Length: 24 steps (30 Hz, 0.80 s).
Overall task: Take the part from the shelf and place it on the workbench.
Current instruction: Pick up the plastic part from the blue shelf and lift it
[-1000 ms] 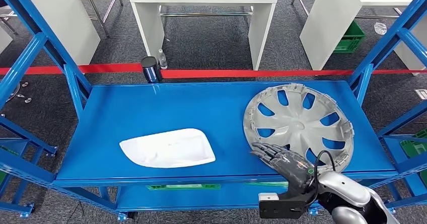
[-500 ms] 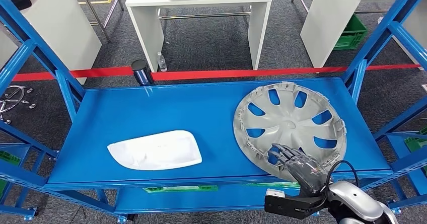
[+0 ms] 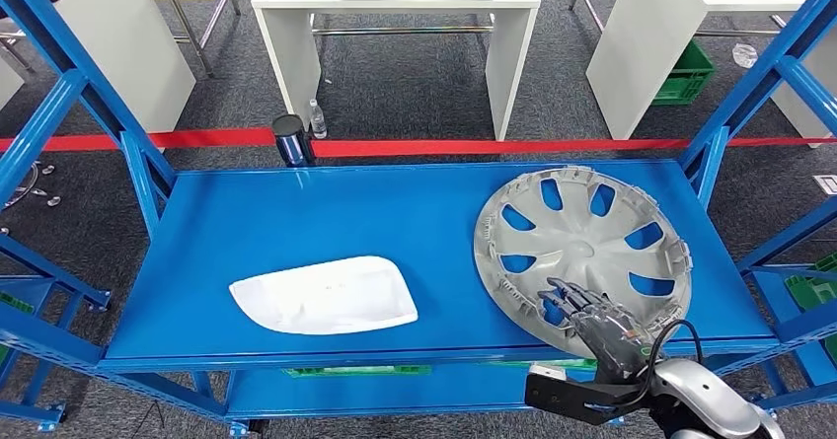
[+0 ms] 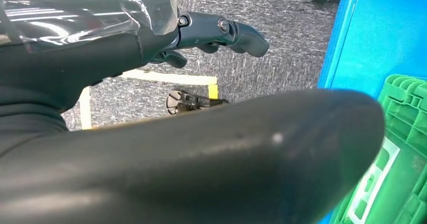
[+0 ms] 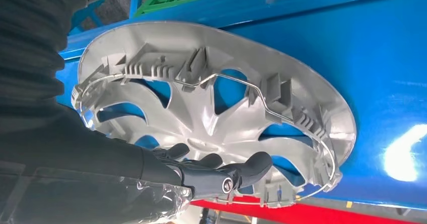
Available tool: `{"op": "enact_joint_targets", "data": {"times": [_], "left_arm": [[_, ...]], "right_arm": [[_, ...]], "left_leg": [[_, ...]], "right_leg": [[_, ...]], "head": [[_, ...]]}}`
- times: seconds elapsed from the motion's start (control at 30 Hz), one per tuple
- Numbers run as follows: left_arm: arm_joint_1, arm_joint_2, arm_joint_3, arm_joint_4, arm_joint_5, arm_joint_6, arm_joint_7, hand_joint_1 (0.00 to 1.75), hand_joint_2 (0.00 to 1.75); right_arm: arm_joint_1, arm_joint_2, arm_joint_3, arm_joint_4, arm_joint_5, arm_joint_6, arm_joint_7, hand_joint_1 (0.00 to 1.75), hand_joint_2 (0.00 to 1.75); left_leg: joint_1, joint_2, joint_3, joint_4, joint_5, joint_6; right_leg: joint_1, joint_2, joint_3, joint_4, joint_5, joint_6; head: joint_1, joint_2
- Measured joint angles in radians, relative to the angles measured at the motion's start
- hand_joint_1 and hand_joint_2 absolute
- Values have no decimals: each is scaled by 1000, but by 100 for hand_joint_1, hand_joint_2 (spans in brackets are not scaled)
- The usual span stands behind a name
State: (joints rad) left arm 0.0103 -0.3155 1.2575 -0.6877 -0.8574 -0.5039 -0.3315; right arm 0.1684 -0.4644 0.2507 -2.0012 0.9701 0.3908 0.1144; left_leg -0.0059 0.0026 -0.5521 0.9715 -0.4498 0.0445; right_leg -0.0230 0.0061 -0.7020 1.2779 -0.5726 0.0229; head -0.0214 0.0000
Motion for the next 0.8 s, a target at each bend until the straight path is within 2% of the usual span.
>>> {"op": "enact_joint_targets", "data": {"times": [0.03, 0.07, 0.1, 0.13, 0.17, 0.23, 0.3, 0.37, 0.43, 0.47, 0.5, 0.53, 0.6, 0.63, 0.67, 0.73, 0.77, 0.8], "left_arm": [[-1, 0, 1, 2, 0, 0, 0, 0, 0], [-2, 0, 3, 5, -1, 0, 0, 0, 0], [-3, 0, 4, 7, -2, 1, 0, 0, 0], [-4, 1, 6, 8, -5, 1, -1, 0, 0], [-5, 1, 8, 9, -8, 2, -1, 0, 0], [-6, 1, 12, 9, -16, 3, -2, 0, 0], [-7, 2, 17, 10, -23, 3, -2, 0, 0], [-9, 3, 20, 10, -30, 3, -3, 0, 0], [-10, 3, 22, 12, -38, 3, -6, 0, 0], [-10, 4, 23, 13, -41, 2, -7, 0, 0], [-10, 5, 23, 16, -44, 3, -9, 0, 0], [-10, 7, 23, 19, -47, 4, -12, 0, 0], [-12, 11, 23, 24, -53, 7, -18, 0, 0], [-14, 13, 23, 27, -56, 9, -20, 0, 0], [-17, 15, 23, 30, -59, 11, -23, 0, 0], [-20, 19, 23, 36, -68, 13, -28, 0, 0], [-21, 20, 23, 39, -73, 13, -31, 0, 0], [-21, 21, 23, 42, -76, 14, -33, 0, 0]], "right_arm": [[0, 2, -1, 1, 1, 0, 1, 0, 175], [-1, 3, -4, 3, 5, 0, 3, 0, 175], [-3, 6, -6, 7, 10, -1, 6, 0, 175], [-6, 9, -10, 12, 17, -3, 8, 0, 175], [-8, 13, -14, 19, 25, -6, 11, 0, 175], [-15, 24, -24, 37, 39, -12, 14, 0, 175], [-24, 39, -36, 55, 54, -13, 14, 0, 175], [-33, 52, -46, 70, 67, -13, 14, 0, 175], [-39, 63, -51, 86, 80, -12, 12, 0, 175], [-41, 69, -51, 95, 88, -10, 10, 0, 175], [-44, 74, -51, 103, 97, -9, 7, 0, 175], [-47, 78, -49, 110, 108, -7, 5, 0, 175], [-57, 87, -44, 124, 129, -1, 2, 0, 175], [-64, 91, -41, 131, 140, 3, 1, 18, 175], [-71, 94, -36, 138, 150, 6, 1, 52, 175], [-80, 98, -25, 152, 170, 13, 1, 133, 175], [-82, 100, -19, 158, 182, 18, 1, 155, 175], [-84, 100, -15, 163, 193, 23, 1, 162, 175]], "left_leg": [[1, -1, 0, 2, -1, -2], [2, -2, 0, 7, -4, -6], [0, -3, -2, 14, -9, -11], [-1, -4, -5, 22, -14, -17], [-3, -4, -7, 28, -17, -22], [-2, -4, -10, 32, -19, -29], [2, -4, -19, 49, -32, -38], [8, -4, -59, 133, -80, -50], [12, -4, -125, 267, -135, -58], [13, -4, -148, 310, -144, -59], [14, -4, -155, 319, -135, -59], [14, -4, -142, 286, -108, -56], [11, -4, -79, 150, -41, -42], [8, -4, -51, 91, -21, -36], [4, -4, -35, 54, -13, -31], [-2, -3, -29, 36, -15, -25], [0, -3, -25, 29, -11, -21], [1, -3, -18, 19, -6, -16]], "right_leg": [[-3, -1, 22, -45, 22, 11], [-7, -2, 59, -118, 50, 23], [-8, -4, 93, -186, 72, 29], [-9, -4, 119, -236, 87, 27], [-8, -4, 132, -261, 93, 20], [-5, -1, 133, -264, 95, 2], [-7, 0, 134, -266, 97, -8], [-10, -1, 136, -267, 98, -15], [-9, -1, 135, -267, 97, -18], [-9, -1, 135, -267, 97, -18], [-8, -1, 136, -266, 97, -19], [-7, 1, 138, -266, 97, -19], [-5, 3, 140, -267, 96, -18], [-2, 4, 140, -267, 96, -17], [-1, 5, 139, -267, 96, -15], [-1, 4, 137, -270, 97, -6], [-3, 3, 136, -271, 97, -1], [-3, 1, 134, -265, 93, 2]], "head": [[0, 0], [0, 0], [1, 0], [0, 0], [0, 0], [0, 0], [-1, 0], [-3, 0], [-5, 0], [-5, 0], [-5, 0], [-5, 0], [-4, 0], [-4, 0], [-4, 0], [-4, 0], [-4, 0], [-4, 0]]}}
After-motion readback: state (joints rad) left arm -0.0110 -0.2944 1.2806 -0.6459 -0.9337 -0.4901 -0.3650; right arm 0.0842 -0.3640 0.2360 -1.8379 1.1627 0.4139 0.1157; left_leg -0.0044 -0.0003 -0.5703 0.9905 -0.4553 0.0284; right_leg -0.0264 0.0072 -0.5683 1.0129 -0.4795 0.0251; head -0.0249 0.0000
